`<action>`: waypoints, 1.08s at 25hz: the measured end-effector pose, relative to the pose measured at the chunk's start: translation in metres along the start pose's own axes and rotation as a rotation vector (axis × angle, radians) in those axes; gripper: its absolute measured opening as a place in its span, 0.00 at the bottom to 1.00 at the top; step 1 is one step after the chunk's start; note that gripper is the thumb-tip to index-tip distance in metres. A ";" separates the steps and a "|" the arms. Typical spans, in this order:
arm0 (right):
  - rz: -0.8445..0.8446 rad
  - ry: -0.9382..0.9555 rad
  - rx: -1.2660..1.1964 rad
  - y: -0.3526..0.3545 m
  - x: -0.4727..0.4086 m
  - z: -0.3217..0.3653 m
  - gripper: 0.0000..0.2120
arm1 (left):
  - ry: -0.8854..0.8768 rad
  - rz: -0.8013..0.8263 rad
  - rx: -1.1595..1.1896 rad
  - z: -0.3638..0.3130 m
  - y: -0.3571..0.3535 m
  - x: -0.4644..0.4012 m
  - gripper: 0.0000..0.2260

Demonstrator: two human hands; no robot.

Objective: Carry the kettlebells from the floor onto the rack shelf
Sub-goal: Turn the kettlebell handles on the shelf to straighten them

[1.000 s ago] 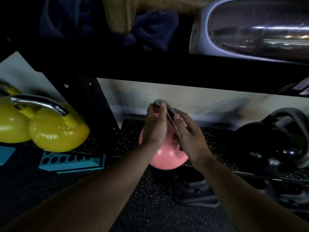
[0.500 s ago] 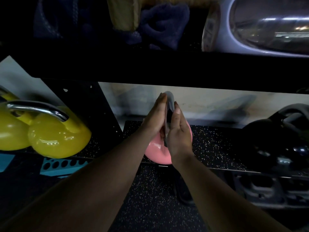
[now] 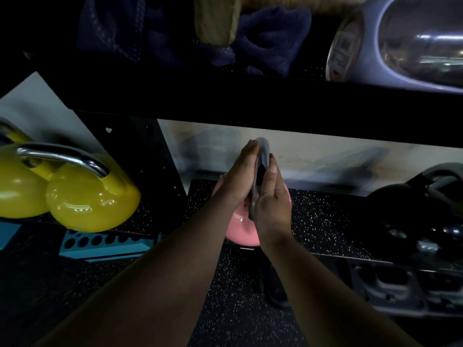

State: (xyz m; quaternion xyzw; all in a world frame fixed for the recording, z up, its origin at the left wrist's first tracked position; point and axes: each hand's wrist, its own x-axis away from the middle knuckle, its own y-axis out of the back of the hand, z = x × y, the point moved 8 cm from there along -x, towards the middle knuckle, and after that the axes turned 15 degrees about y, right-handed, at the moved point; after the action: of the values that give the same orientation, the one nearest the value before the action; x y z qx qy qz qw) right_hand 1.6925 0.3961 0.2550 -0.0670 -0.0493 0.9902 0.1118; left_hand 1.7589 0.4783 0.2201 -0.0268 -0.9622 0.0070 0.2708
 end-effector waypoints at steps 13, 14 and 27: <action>0.141 0.032 0.185 0.005 0.003 0.021 0.21 | -0.069 0.002 -0.115 -0.010 -0.004 0.013 0.29; 0.174 0.032 0.241 0.005 0.003 0.022 0.21 | -0.070 -0.010 -0.168 -0.015 -0.003 0.016 0.28; 0.343 0.258 1.187 0.076 0.040 0.096 0.19 | -0.375 -0.379 -1.368 -0.013 0.058 0.137 0.27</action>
State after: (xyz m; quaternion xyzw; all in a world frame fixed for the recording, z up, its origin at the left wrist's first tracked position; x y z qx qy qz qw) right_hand 1.6240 0.3235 0.3363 -0.1195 0.5341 0.8366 -0.0252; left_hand 1.6512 0.5433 0.3007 -0.0214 -0.7698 -0.6376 0.0208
